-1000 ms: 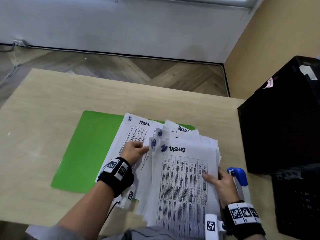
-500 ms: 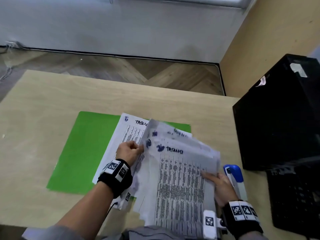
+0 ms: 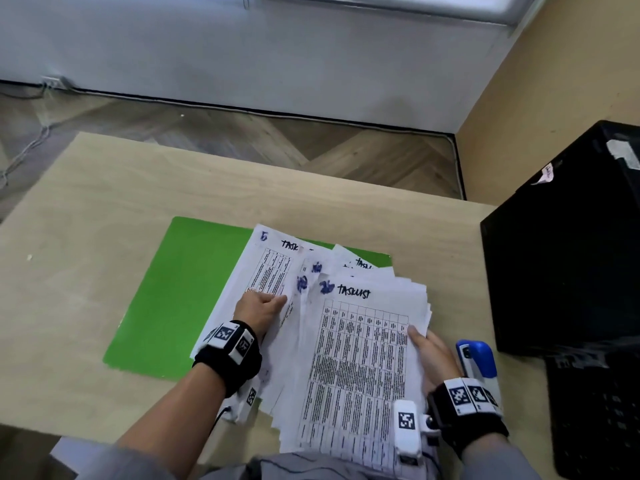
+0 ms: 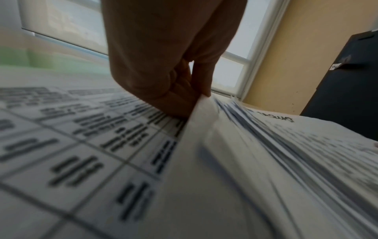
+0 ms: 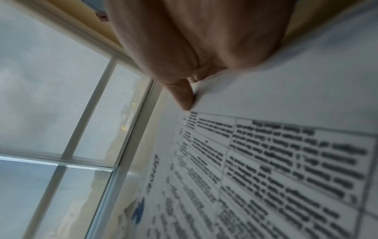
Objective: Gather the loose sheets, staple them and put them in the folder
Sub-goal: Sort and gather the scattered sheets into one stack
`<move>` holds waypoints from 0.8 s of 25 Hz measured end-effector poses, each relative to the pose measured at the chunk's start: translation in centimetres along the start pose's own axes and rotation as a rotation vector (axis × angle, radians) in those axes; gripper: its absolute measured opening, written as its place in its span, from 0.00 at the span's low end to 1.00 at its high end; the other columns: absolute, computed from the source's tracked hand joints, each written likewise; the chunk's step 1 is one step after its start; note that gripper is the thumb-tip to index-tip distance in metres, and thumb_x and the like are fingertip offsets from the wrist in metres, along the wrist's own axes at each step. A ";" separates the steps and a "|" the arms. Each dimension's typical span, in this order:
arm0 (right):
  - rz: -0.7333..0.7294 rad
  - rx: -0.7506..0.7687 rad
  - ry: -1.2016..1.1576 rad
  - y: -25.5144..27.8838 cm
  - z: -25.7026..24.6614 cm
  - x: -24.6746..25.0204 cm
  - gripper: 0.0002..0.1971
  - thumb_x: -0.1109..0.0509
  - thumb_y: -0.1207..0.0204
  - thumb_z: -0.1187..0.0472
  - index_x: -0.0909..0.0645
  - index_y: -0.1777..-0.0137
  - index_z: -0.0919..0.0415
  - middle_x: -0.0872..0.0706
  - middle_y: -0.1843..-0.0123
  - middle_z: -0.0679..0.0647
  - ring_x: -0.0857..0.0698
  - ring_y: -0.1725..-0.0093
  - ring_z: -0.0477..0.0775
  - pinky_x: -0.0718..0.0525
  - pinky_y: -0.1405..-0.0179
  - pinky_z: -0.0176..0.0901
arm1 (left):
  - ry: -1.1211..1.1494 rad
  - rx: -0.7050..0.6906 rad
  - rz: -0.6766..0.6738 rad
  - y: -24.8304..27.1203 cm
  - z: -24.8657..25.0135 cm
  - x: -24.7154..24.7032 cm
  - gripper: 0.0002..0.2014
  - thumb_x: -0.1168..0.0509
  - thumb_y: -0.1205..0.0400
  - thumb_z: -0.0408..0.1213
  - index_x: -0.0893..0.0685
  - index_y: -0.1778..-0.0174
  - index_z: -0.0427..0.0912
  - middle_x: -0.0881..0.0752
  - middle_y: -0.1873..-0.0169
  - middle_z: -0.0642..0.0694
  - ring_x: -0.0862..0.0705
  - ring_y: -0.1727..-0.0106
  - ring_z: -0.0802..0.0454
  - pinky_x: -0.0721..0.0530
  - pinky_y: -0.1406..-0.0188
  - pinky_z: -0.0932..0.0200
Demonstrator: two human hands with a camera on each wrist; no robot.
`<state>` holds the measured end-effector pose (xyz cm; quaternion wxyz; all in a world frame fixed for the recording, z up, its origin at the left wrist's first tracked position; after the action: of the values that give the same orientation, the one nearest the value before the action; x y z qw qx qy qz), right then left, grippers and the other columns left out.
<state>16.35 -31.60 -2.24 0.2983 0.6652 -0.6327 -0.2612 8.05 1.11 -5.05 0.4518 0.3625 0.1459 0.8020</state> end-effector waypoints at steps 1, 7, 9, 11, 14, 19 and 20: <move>0.018 -0.020 0.013 0.0 -0.2 -0.4 0.15 0.38 0.13 0.63 0.23 0.30 0.65 0.15 0.34 0.59 0.17 0.45 0.56 0.23 0.42 0.49 | 0.001 0.000 0.011 0.1 -0.2 0.0 0.17 0.27 0.23 0.45 0.14 0.71 0.35 0.18 0.76 0.40 0.23 0.73 0.50 0.26 0.69 0.59; -0.113 -0.048 0.144 -0.3 -1.0 -3.4 0.17 0.26 0.22 0.62 0.18 0.37 0.69 0.10 0.44 0.68 0.11 0.44 0.68 0.16 0.37 0.67 | 0.287 0.049 -0.117 2.5 1.5 -0.7 0.21 0.30 0.21 0.53 0.10 0.62 0.34 0.08 0.63 0.36 0.10 0.62 0.40 0.10 0.55 0.47; -0.075 0.005 0.186 -0.6 -0.7 -3.4 0.24 0.21 0.27 0.60 0.20 0.35 0.69 0.10 0.43 0.66 0.11 0.44 0.67 0.15 0.39 0.66 | 0.341 0.128 -0.317 4.2 1.9 -2.1 0.21 0.27 0.24 0.53 0.12 0.52 0.35 0.08 0.58 0.38 0.10 0.59 0.40 0.09 0.57 0.48; -0.049 0.045 0.213 -0.1 -0.8 -3.4 0.35 0.14 0.37 0.53 0.22 0.33 0.67 0.10 0.44 0.62 0.10 0.46 0.64 0.13 0.40 0.63 | 0.391 0.125 -0.431 5.7 2.5 -3.3 0.23 0.19 0.32 0.36 0.16 0.45 0.30 0.09 0.54 0.34 0.10 0.55 0.36 0.12 0.47 0.36; -0.134 0.143 0.142 1.9 -1.9 -2.9 0.29 0.16 0.35 0.54 0.17 0.35 0.63 0.07 0.49 0.57 0.08 0.49 0.56 0.11 0.45 0.52 | 0.475 0.034 -0.492 7.2 4.5 -2.4 0.26 0.20 0.37 0.25 0.18 0.45 0.23 0.11 0.56 0.31 0.12 0.59 0.35 0.12 0.50 0.39; -0.354 0.309 -0.070 5.2 -5.9 -3.9 0.31 0.21 0.33 0.66 0.24 0.28 0.58 0.09 0.41 0.57 0.10 0.42 0.57 0.12 0.40 0.56 | 0.562 -0.112 -0.581 7.1 8.9 2.3 0.17 0.25 0.34 0.24 0.17 0.50 0.32 0.11 0.63 0.43 0.12 0.63 0.49 0.12 0.62 0.58; -0.348 0.302 -0.029 5.0 -5.8 -4.4 0.30 0.21 0.33 0.64 0.23 0.29 0.58 0.08 0.42 0.55 0.10 0.42 0.57 0.12 0.41 0.54 | 0.520 -0.108 -0.578 6.8 9.0 2.7 0.18 0.22 0.33 0.27 0.18 0.50 0.32 0.12 0.63 0.43 0.13 0.64 0.50 0.13 0.61 0.58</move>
<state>16.88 -26.94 5.28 0.1369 0.7975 -0.5446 -0.2205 9.44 -1.25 6.21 0.6252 0.0668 0.3093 0.7134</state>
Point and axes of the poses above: each hand's wrist, its own y-axis away from the middle knuckle, its own x-axis out of the back of the hand, z = x × y, the point moved 5 cm from there along -y, towards the middle knuckle
